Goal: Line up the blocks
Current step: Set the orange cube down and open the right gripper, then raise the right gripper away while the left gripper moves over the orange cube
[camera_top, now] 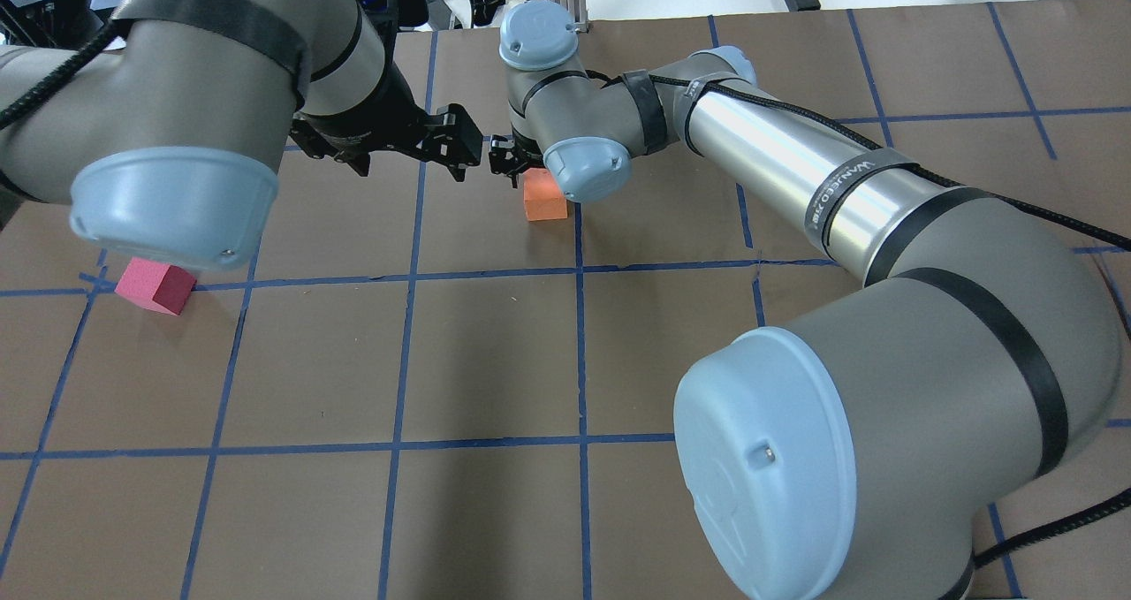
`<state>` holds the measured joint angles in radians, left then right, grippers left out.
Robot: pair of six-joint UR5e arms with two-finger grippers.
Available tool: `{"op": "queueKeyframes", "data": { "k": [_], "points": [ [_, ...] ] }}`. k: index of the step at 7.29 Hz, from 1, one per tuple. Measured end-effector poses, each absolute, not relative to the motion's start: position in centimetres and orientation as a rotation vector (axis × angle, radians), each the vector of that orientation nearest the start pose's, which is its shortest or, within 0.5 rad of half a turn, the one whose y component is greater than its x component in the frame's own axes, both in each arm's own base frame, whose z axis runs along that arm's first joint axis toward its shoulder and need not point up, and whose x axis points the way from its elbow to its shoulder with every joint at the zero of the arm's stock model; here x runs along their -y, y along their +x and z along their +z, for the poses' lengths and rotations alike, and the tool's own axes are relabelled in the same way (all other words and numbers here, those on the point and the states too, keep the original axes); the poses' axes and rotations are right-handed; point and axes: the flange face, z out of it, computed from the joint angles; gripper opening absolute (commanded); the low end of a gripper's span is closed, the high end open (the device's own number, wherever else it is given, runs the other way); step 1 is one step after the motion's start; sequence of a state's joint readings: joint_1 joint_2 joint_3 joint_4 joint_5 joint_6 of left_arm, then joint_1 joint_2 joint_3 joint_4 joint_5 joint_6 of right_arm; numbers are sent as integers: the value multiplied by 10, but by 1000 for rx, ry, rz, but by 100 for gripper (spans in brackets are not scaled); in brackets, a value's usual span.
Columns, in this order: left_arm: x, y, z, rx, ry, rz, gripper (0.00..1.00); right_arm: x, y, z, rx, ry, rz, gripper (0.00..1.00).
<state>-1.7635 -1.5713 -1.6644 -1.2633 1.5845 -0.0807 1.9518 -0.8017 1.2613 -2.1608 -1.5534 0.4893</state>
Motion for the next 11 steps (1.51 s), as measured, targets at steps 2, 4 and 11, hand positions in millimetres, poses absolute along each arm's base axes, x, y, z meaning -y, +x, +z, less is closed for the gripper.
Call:
{"op": "queueKeyframes", "data": {
  "k": [2,4,11],
  "points": [
    [476,-225,475,-3137,174,-340,100,656,398,234,-3060,176,-178,100],
    [477,-227,472,-3146,135,-330,100,670,334,294,-3053,219,-192,100],
    [546,-291,382,-3184,-24,-322,100,534,153,464,-3125,-38,-71,100]
  ]
}}
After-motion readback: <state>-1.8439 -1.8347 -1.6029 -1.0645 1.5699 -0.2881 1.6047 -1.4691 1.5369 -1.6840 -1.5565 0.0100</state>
